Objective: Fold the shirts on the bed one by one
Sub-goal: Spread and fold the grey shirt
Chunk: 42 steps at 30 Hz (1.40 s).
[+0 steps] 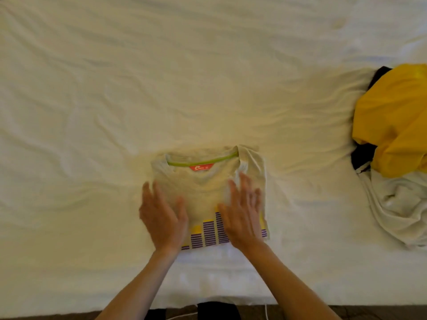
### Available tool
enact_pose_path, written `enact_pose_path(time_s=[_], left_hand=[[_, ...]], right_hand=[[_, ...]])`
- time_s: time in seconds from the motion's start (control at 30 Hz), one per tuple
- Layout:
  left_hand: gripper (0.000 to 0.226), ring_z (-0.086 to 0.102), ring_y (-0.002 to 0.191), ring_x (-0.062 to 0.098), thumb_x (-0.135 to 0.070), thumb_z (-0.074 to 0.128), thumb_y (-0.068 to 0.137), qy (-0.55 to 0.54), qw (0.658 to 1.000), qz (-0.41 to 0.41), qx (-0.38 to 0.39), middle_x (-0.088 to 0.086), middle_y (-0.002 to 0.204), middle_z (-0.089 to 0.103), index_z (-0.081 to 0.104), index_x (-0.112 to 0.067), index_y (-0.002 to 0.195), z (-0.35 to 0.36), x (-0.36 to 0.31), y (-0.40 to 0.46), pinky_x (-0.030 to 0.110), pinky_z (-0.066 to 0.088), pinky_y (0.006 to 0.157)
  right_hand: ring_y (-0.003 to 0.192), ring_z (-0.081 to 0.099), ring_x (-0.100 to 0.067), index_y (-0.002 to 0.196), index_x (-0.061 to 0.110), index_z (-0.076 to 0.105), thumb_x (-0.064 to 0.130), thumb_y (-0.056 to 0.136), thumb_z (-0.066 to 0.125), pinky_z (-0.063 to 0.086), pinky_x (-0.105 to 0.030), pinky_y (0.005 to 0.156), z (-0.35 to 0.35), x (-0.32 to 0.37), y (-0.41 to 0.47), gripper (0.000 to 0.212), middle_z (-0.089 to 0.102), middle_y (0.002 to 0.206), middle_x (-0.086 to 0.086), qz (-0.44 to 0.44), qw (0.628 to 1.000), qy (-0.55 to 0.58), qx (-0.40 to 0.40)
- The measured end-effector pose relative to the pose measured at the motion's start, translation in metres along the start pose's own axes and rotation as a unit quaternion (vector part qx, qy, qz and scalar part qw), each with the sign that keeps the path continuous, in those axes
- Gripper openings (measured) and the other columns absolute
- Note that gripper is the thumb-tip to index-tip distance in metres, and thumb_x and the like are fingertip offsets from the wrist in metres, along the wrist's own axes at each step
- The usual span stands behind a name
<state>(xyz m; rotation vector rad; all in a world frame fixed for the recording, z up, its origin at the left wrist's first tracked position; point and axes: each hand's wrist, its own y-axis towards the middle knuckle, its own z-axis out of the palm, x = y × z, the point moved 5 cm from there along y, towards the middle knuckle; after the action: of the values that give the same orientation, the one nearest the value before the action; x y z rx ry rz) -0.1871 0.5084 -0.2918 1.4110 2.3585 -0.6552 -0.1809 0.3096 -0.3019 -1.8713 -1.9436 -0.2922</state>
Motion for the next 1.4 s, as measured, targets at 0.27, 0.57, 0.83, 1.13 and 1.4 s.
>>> enact_pose_path(time_s=[0.27,0.57,0.83,1.13,1.4], left_hand=[[0.070,-0.032,0.147,0.022,-0.071,0.008,0.093,0.164,0.962,0.135,0.169,-0.001,0.158,-0.036,-0.019,-0.042,0.151,0.058,0.010,0.049,0.055,-0.015,0.118],[0.052,0.063,0.107,0.024,-0.046,0.074,0.082,-0.204,0.965,-0.163,0.037,0.001,0.114,0.064,0.059,-0.017,0.124,0.019,0.042,0.031,0.035,0.050,0.087],[0.029,0.069,0.098,0.010,-0.041,0.072,0.089,-0.327,0.914,-0.191,0.145,-0.009,0.103,0.073,0.072,-0.021,0.110,0.038,0.049,0.044,0.027,0.057,0.079],[0.033,0.062,0.107,0.032,-0.032,0.048,0.104,-0.190,0.967,-0.091,0.144,0.015,0.113,0.069,0.066,-0.007,0.116,0.020,0.029,0.054,0.038,0.047,0.082],[0.034,0.062,0.095,0.030,-0.033,0.049,0.104,-0.201,0.975,0.037,0.087,0.014,0.105,0.069,0.067,-0.009,0.119,-0.163,-0.114,0.114,0.034,0.041,0.069]], right_hand=[[0.152,-0.011,-0.026,0.157,0.018,-0.004,0.068,0.096,0.016,-0.006,-0.064,0.117,0.023,-0.050,0.062,0.082,-0.012,0.165,-0.009,-0.042,0.980,-0.172,0.087],[0.131,0.044,-0.031,0.147,0.014,0.037,0.083,0.071,0.042,0.035,-0.039,0.107,-0.009,-0.069,0.027,0.102,0.049,0.144,-0.013,0.314,0.926,0.208,-0.018],[0.090,0.070,-0.020,0.095,0.020,0.071,0.072,0.080,0.059,0.059,-0.042,0.078,0.001,-0.085,0.037,0.056,0.074,0.094,-0.001,0.382,0.849,0.354,0.092],[0.096,0.059,-0.030,0.104,0.016,0.062,0.048,0.100,0.047,0.040,-0.031,0.076,0.001,-0.059,0.021,0.035,0.064,0.092,-0.005,0.371,0.877,0.305,-0.027],[0.106,0.059,-0.039,0.118,0.002,0.062,0.041,0.102,0.047,0.043,-0.038,0.080,-0.196,0.041,0.091,0.044,0.066,0.113,-0.024,0.271,0.903,0.318,-0.105]])
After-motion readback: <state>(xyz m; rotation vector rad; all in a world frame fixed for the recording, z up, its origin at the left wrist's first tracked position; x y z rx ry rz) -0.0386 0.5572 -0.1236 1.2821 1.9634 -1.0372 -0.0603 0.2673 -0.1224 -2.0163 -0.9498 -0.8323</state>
